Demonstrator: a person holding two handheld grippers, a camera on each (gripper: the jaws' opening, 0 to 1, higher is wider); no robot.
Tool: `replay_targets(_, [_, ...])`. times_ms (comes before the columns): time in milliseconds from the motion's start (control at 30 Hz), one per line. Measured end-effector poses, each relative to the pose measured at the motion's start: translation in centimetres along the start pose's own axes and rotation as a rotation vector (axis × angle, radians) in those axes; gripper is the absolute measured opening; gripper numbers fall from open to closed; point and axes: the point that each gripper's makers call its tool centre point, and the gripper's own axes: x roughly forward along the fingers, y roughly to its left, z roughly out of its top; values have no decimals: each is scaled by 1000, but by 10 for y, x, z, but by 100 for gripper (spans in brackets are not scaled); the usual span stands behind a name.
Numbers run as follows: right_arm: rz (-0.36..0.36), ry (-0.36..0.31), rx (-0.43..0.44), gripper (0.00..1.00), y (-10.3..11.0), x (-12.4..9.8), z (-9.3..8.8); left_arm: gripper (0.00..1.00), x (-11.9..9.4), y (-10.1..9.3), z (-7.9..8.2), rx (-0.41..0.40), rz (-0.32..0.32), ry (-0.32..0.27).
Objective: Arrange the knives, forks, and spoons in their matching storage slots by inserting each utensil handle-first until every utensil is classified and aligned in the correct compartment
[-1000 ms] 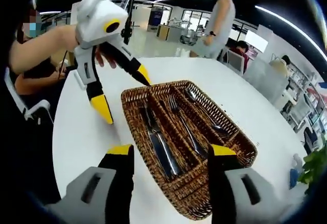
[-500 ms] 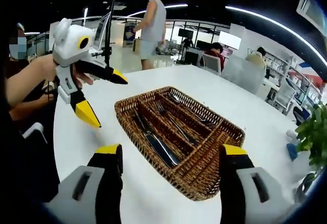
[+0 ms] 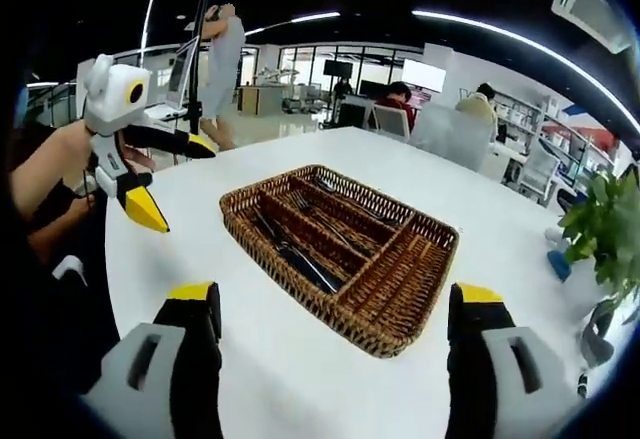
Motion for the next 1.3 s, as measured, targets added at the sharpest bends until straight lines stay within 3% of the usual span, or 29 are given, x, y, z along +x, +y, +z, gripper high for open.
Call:
replay_targets(733, [-41, -26, 97, 99, 13, -29, -16, 100, -29, -13, -19, -83, 63, -25])
replay_targets(1300, [-41, -24, 104, 98, 15, -32, -15, 100, -29, -17, -19, -82, 62, -22])
